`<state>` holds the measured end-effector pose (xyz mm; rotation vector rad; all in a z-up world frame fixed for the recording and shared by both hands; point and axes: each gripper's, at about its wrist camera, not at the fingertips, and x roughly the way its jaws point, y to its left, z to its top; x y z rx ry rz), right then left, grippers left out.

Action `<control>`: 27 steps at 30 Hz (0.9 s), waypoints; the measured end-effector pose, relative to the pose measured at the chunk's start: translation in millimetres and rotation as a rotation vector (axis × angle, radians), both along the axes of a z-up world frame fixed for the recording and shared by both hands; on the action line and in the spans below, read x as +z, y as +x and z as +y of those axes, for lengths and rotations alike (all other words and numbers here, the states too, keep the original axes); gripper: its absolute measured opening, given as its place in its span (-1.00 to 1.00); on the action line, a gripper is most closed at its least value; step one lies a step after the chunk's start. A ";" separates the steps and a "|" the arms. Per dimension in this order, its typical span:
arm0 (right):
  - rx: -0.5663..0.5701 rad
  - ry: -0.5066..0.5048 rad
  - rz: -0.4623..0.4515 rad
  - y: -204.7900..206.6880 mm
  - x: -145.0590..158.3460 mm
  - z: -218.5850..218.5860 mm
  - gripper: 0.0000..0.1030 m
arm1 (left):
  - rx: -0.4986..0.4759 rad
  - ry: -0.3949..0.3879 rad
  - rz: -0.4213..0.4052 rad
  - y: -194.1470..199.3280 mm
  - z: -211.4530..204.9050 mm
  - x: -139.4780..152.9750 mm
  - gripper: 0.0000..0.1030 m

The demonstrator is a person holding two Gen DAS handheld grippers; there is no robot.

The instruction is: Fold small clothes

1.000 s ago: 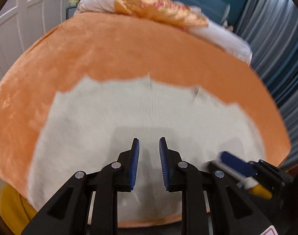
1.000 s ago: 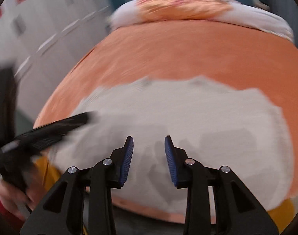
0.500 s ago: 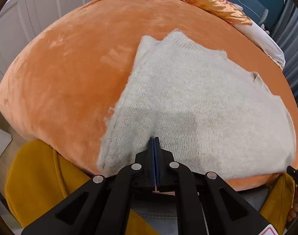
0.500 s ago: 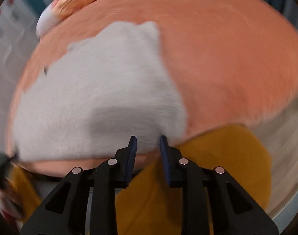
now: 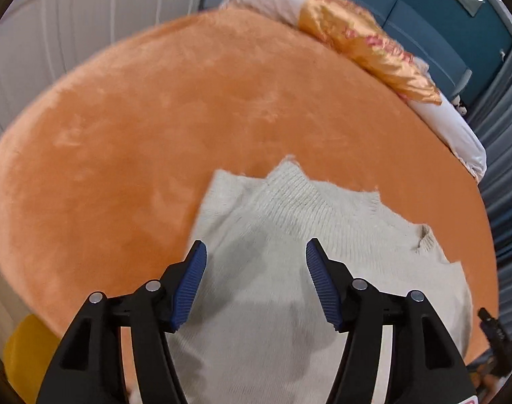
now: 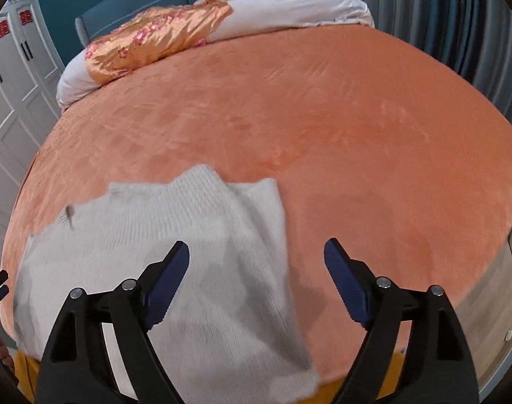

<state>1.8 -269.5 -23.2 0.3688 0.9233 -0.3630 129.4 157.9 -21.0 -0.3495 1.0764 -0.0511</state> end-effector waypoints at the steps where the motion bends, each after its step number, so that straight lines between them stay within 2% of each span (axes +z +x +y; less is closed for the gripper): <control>1: 0.002 -0.006 0.015 5.6 -5.3 0.7 0.55 | -0.003 0.005 0.027 5.9 -1.2 -7.0 0.17; 3: 0.024 -0.005 0.048 16.9 -15.8 2.2 0.52 | -0.015 0.016 0.060 15.3 -4.1 -20.2 0.17; 4: 0.051 0.019 0.069 23.1 -23.4 3.2 0.12 | -0.019 0.037 0.063 18.7 -6.1 -26.3 0.04; 5: 0.071 0.038 0.091 27.0 -28.5 4.5 -0.26 | -0.025 0.051 0.063 19.6 -7.5 -27.3 -0.21; 6: 0.094 0.068 0.112 30.1 -31.8 5.0 -0.88 | -0.038 0.068 0.066 21.7 -8.3 -27.7 -0.89; 7: 0.098 0.072 0.077 26.7 -23.5 5.2 -0.88 | -0.046 0.056 0.059 21.6 -7.4 -21.4 -0.87; 9: 0.089 0.050 -0.051 10.9 10.8 3.9 -0.88 | -0.040 0.038 -0.006 17.5 -1.1 -3.8 -0.88; 11: 0.062 0.072 -0.144 -4.0 35.0 -3.4 -0.88 | -0.043 0.058 -0.063 13.6 1.4 15.0 -0.88; 12: 0.049 0.069 -0.159 -7.4 36.7 -6.8 -0.88 | -0.039 0.065 -0.064 13.7 2.6 15.9 -0.88; 13: 0.039 0.050 -0.128 -5.9 29.7 -9.8 -0.88 | -0.037 0.082 -0.051 15.6 2.0 10.8 -0.88; 14: 0.035 0.026 -0.057 0.4 11.8 -12.7 -0.88 | -0.042 0.106 -0.021 19.9 1.1 -1.0 -0.88; 15: 0.029 -0.005 0.058 8.8 -20.9 -15.5 -0.88 | -0.042 0.126 0.014 23.2 0.7 -15.2 -0.87; 16: 0.026 0.003 0.116 11.8 -39.9 -17.4 -0.88 | -0.033 0.137 0.060 25.8 2.1 -34.3 -0.84; 17: 0.021 0.027 0.116 9.3 -55.9 -20.0 -0.88 | -0.022 0.134 0.053 24.4 5.1 -41.9 -0.82; 20: -0.010 0.046 0.095 4.7 -40.5 -19.8 -0.84 | -0.024 0.160 0.038 22.6 0.8 -31.9 -0.81; 21: -0.017 0.057 0.097 3.9 -31.8 -19.4 -0.73 | -0.029 0.172 0.042 23.1 -0.8 -27.7 -0.70; 22: -0.028 0.044 0.091 1.0 -22.4 -17.8 -0.61 | -0.029 0.176 0.041 21.7 -0.1 -19.8 -0.69; 25: -0.055 -0.001 0.003 -17.0 11.4 -8.0 -0.41 | -0.012 0.157 -0.020 5.0 1.4 11.0 -0.66; 27: -0.010 0.025 -0.065 -31.5 33.7 8.9 -0.41 | -0.018 0.134 -0.059 -7.7 -2.2 28.7 -0.51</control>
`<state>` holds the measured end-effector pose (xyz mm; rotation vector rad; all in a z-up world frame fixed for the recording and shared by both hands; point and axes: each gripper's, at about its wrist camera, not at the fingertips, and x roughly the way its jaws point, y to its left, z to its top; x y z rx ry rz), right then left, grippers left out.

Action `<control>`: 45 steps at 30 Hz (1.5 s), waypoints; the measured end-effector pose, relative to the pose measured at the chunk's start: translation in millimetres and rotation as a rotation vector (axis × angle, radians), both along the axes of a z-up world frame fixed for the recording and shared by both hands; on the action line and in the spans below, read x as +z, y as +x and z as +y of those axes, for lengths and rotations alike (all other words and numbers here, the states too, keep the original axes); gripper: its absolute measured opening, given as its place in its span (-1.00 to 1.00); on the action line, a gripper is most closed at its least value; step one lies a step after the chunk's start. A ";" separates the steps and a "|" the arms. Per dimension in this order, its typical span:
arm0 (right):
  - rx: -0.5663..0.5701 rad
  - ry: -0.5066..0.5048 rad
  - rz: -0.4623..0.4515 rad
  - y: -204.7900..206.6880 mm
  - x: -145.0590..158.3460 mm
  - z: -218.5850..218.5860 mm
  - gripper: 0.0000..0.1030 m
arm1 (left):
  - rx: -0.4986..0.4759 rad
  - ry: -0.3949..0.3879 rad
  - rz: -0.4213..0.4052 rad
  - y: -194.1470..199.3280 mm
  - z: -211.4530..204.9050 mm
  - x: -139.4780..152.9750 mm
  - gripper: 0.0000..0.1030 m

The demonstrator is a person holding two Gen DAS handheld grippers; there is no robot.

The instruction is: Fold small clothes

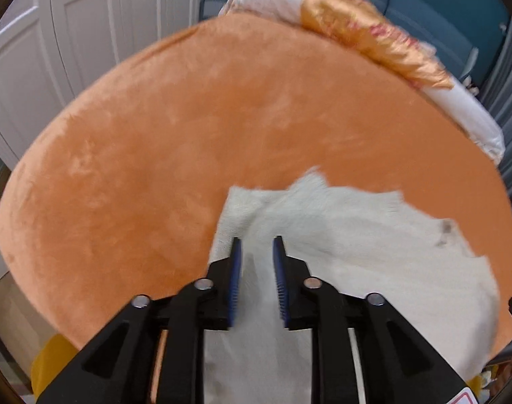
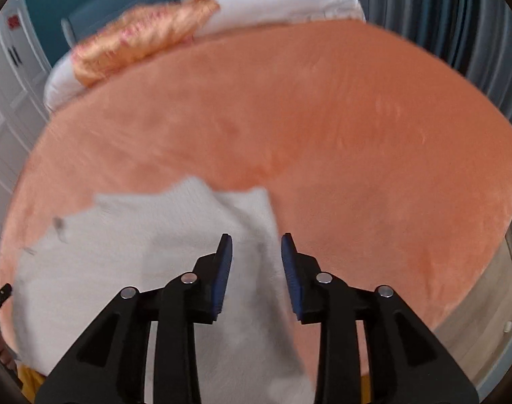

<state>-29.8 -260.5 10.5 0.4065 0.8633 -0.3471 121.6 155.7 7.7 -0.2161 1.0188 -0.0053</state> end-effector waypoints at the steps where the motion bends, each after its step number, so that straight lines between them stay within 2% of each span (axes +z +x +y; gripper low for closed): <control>1: 0.037 0.010 -0.016 -3.4 6.5 10.9 -0.41 | -0.017 -0.029 -0.021 -11.5 -3.6 10.3 -0.41; 3: 0.141 0.022 -0.027 -5.0 13.5 47.9 -0.41 | -0.051 -0.059 -0.031 -28.3 -16.9 17.2 -0.30; 5: 0.249 0.041 -0.011 -3.4 8.9 89.7 -0.41 | -0.116 -0.067 -0.010 -45.5 -41.2 13.2 -0.28; 7: 0.349 0.057 0.017 0.5 -3.4 131.4 -0.42 | -0.172 -0.041 0.032 -59.6 -65.0 -1.9 -0.24; 9: 0.423 0.076 0.082 3.8 -26.2 165.4 -0.42 | -0.204 -0.011 0.095 -70.2 -79.6 -22.3 -0.24; 11: 0.458 0.090 0.140 -0.9 -48.0 183.5 -0.41 | -0.213 0.002 0.143 -83.5 -86.9 -43.2 -0.24; 14: 0.492 0.088 0.210 -17.8 -74.2 197.8 -0.41 | -0.228 0.047 0.092 -99.3 -88.4 -48.8 -0.23; 18: 0.510 0.051 0.200 -33.9 -67.4 194.1 -0.43 | -0.234 0.063 0.088 -104.0 -90.4 -48.0 -0.22; 21: 0.478 0.086 0.132 -33.0 -43.5 184.1 -0.41 | -0.206 0.015 0.093 -102.6 -80.3 -41.8 -0.22; 24: 0.458 0.068 0.070 -16.4 -18.4 177.6 -0.41 | -0.185 -0.018 0.097 -106.5 -70.8 -42.6 -0.23; 26: 0.448 0.050 0.052 -0.4 -12.1 176.2 -0.41 | -0.186 -0.019 0.103 -110.1 -67.2 -46.3 -0.23; 29: 0.449 0.044 0.101 24.2 -29.9 182.4 -0.41 | -0.179 -0.031 0.110 -118.1 -61.8 -47.5 -0.23; 31: 0.452 0.060 0.197 31.0 -61.7 191.4 -0.39 | -0.170 -0.056 0.108 -121.7 -54.4 -45.2 -0.23; 32: 0.448 0.053 0.181 27.7 -68.1 193.7 -0.39 | -0.159 -0.074 0.103 -123.9 -48.2 -42.1 -0.23; 33: 0.453 0.026 0.159 23.3 -66.8 196.7 -0.38 | -0.151 -0.085 0.100 -124.6 -43.4 -40.1 -0.23; 35: 0.459 0.002 0.178 24.8 -61.8 199.5 -0.38 | -0.108 -0.118 0.083 -128.0 -24.3 -32.0 -0.13; 37: 0.451 0.010 0.196 29.3 -52.2 199.1 -0.33 | -0.031 -0.132 0.070 -129.9 -0.4 -26.0 0.15; 41: 0.442 0.040 0.151 33.3 -35.6 200.3 -0.33 | 0.126 -0.206 0.079 -124.6 47.0 -28.6 0.21; 42: 0.445 0.045 0.159 37.3 -38.2 202.5 -0.34 | 0.165 -0.220 0.094 -120.7 57.9 -33.7 0.22; 45: 0.449 0.038 0.219 52.0 -63.9 211.0 -0.30 | 0.182 -0.265 0.142 -109.3 69.6 -49.0 0.29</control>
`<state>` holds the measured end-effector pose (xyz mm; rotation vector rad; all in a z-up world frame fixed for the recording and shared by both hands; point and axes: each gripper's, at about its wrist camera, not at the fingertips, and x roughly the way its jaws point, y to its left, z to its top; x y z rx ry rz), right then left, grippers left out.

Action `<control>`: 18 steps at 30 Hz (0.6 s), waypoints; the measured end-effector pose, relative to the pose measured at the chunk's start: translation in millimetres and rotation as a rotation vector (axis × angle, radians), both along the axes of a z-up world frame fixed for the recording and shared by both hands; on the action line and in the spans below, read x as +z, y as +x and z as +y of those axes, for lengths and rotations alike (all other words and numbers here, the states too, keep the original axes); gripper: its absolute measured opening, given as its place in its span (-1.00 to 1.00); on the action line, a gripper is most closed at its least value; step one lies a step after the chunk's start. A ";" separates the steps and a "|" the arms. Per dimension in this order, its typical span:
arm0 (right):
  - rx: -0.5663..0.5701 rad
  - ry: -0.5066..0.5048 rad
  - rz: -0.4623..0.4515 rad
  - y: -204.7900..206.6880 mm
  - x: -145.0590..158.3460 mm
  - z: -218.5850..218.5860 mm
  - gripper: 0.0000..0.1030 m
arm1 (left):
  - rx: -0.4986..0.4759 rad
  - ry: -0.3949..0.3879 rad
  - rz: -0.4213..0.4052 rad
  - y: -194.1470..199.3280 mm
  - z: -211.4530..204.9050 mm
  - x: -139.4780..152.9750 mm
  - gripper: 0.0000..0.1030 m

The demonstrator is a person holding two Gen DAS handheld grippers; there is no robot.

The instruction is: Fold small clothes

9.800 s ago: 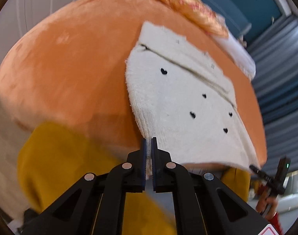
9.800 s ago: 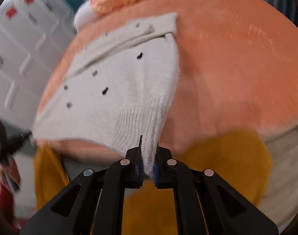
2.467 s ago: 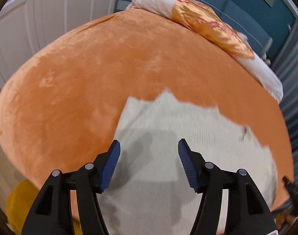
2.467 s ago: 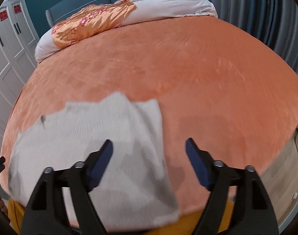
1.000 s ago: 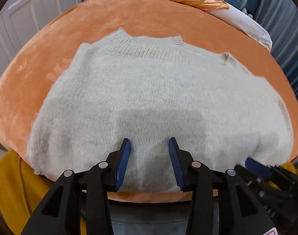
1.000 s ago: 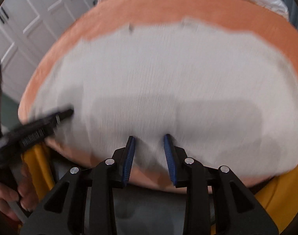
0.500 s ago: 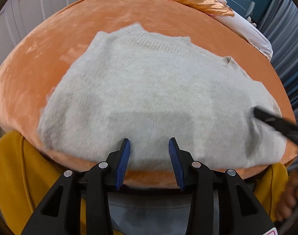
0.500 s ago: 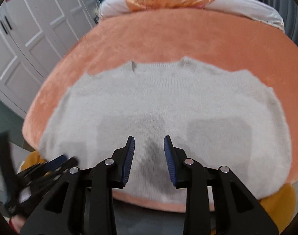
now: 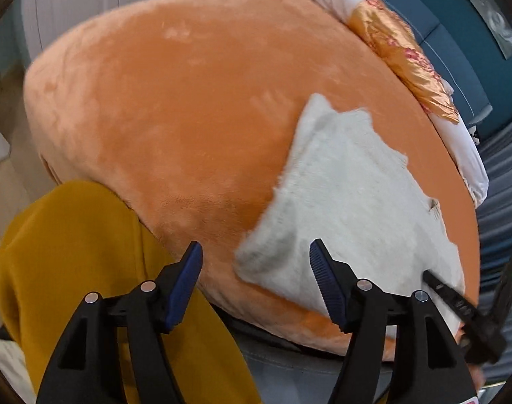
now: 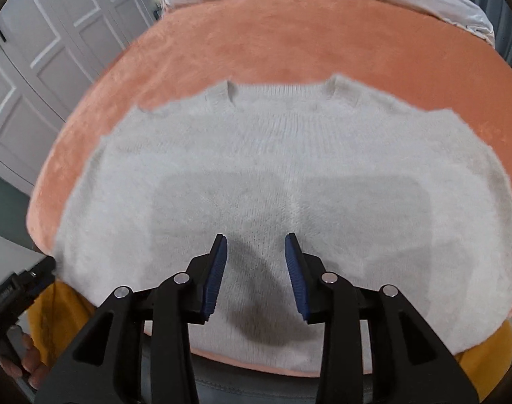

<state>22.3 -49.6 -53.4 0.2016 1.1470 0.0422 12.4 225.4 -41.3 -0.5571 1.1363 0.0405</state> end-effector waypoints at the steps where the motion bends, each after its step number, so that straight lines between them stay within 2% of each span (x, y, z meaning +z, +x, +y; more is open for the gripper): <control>1: 0.001 -0.006 -0.012 -2.1 -1.2 -0.7 -0.26 | 0.000 -0.011 0.018 4.7 0.5 -4.4 0.30; 5: 0.020 -0.063 -0.026 -1.6 -0.7 7.5 -0.24 | -0.010 -0.046 0.036 16.7 -4.1 -17.0 0.31; 8: 0.025 -0.064 -0.032 -1.2 -1.6 6.4 -0.22 | -0.018 -0.062 0.014 23.3 -9.1 -18.8 0.32; 9: 0.024 -0.059 -0.033 -1.8 -1.3 5.3 -0.21 | -0.015 -0.080 0.011 26.9 -10.5 -18.9 0.27; 12: 0.018 -0.047 -0.037 -2.6 0.4 3.9 -0.19 | -0.025 -0.110 -0.003 32.0 -13.6 -11.4 -0.23; 13: 0.014 -0.038 -0.040 -3.8 2.6 3.0 -0.14 | -0.030 -0.103 -0.014 29.9 -14.2 -5.9 -0.46; 14: 0.011 -0.018 -0.047 -8.1 6.4 0.7 -0.09 | -0.048 -0.089 -0.038 29.7 -17.4 3.4 -0.55; 16: 0.000 0.026 -0.069 -21.3 14.6 -5.4 0.18 | -0.076 -0.070 -0.074 28.3 -25.6 20.0 -0.61; 18: -0.008 0.060 -0.092 -35.7 21.0 -13.8 0.18 | -0.119 -0.048 -0.135 24.8 -39.0 44.6 -0.64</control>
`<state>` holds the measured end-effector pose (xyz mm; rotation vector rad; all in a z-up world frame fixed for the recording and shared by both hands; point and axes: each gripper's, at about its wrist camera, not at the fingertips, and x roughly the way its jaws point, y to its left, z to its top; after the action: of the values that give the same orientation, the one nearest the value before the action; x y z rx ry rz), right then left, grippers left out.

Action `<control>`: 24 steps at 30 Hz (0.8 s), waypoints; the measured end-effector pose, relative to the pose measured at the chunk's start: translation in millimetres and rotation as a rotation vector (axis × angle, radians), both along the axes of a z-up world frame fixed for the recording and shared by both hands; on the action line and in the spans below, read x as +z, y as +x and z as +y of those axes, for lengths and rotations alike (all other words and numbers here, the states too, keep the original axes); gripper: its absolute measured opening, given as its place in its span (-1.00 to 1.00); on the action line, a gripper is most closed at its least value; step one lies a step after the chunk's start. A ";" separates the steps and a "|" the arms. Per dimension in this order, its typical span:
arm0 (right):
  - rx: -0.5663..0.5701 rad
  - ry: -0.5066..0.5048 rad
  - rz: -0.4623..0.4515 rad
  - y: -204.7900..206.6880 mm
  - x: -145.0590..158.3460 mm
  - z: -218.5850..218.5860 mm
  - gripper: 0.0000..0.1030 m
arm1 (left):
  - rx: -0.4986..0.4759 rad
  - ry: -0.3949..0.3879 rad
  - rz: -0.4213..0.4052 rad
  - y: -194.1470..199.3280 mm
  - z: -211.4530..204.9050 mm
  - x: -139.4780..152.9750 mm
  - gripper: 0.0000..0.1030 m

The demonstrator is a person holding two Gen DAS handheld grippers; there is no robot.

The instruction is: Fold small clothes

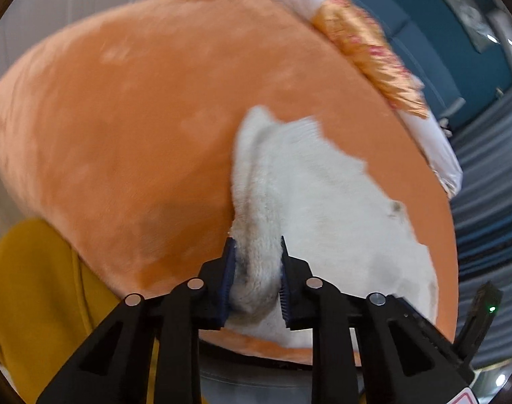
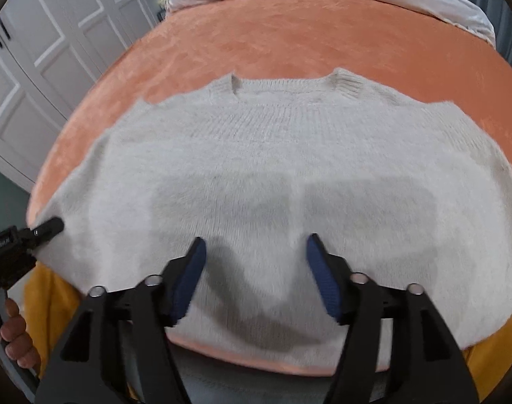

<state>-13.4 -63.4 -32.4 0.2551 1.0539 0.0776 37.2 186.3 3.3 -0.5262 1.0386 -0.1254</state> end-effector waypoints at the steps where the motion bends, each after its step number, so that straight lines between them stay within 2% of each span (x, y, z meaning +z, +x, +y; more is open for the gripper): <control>1: -0.005 0.013 -0.011 -8.0 2.5 -4.9 0.18 | -0.019 0.010 -0.026 -1.4 -7.2 10.3 -0.66; 5: -0.055 0.044 -0.021 -40.9 5.4 -35.6 0.19 | -0.134 0.035 -0.140 -8.2 -58.4 56.6 -0.76; 6: -0.081 0.055 -0.020 -51.2 5.4 -48.3 0.19 | -0.187 0.039 -0.180 -10.2 -80.8 70.5 -0.86; 9: -0.152 0.077 -0.017 -77.7 4.4 -82.6 0.19 | -0.295 0.044 -0.225 -13.5 -131.5 89.5 -0.90; 11: -0.184 0.083 -0.019 -89.6 4.5 -101.8 0.19 | -0.397 0.045 -0.239 -12.8 -179.7 91.1 -0.92; 14: -0.246 0.082 -0.020 -106.5 3.1 -132.3 0.19 | -0.485 0.082 -0.217 -9.8 -233.2 72.2 -0.92; 16: -0.291 0.099 -0.016 -116.4 2.2 -152.9 0.19 | -0.524 0.102 -0.154 -6.6 -262.4 45.0 -0.93; 18: -0.324 0.121 -0.022 -124.4 2.5 -167.3 0.19 | -0.548 0.112 -0.095 -6.7 -278.6 20.6 -0.93; 19: -0.337 0.132 -0.023 -127.7 2.3 -172.8 0.19 | -0.568 0.141 -0.079 -9.8 -288.0 8.3 -0.93; 22: -0.344 0.187 -0.018 -126.4 -0.8 -183.9 0.20 | -0.610 0.218 -0.066 -19.7 -302.7 -13.7 -0.93; 24: -0.329 0.214 -0.017 -114.5 0.8 -186.2 0.20 | -0.615 0.231 -0.062 -23.5 -300.4 -18.5 -0.93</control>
<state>-127.9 -249.6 -31.6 0.6175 0.9753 -0.1046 13.7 -114.1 -15.2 0.0201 1.1102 -0.5542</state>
